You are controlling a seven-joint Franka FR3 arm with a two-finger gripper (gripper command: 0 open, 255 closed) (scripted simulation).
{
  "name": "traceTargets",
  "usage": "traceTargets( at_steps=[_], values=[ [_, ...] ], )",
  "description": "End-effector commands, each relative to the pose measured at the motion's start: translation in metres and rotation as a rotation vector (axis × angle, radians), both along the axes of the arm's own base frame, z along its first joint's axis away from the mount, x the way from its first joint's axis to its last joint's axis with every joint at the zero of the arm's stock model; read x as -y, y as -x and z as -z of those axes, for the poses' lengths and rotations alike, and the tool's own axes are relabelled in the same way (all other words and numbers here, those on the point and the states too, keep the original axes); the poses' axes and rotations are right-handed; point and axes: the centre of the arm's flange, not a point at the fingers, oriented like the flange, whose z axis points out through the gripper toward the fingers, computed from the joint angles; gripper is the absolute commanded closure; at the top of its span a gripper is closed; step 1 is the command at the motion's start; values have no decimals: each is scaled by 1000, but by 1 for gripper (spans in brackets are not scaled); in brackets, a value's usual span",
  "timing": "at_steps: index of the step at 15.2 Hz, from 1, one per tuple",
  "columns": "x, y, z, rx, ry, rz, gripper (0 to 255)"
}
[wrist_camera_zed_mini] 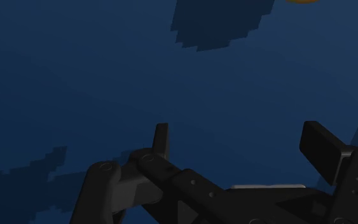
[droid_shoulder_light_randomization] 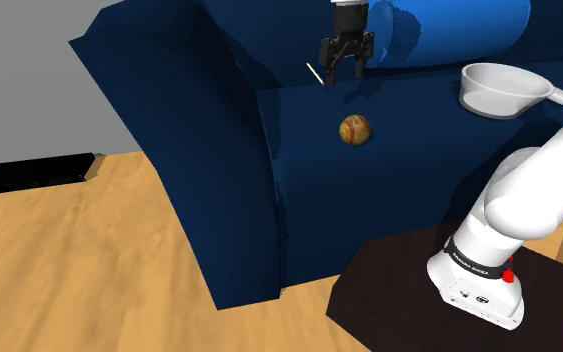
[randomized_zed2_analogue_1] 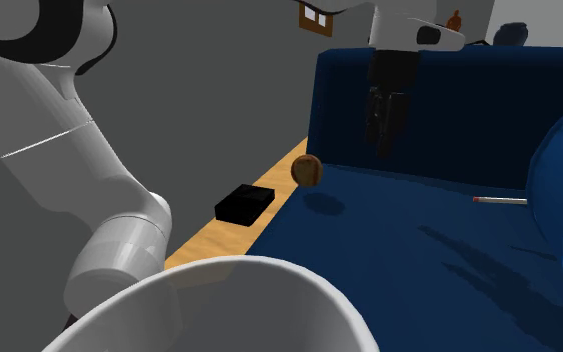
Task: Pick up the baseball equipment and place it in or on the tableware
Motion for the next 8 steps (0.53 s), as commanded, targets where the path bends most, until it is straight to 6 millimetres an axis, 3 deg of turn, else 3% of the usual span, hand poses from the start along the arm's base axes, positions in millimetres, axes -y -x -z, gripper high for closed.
traceTargets(
  at_steps=[1,6,7,8],
  values=[
    [0,0,2,0,0,0,0],
    [0,0,1,0,0,0,0],
    [0,0,1,0,0,0,255],
    [0,0,1,0,0,0,255]
  ],
)
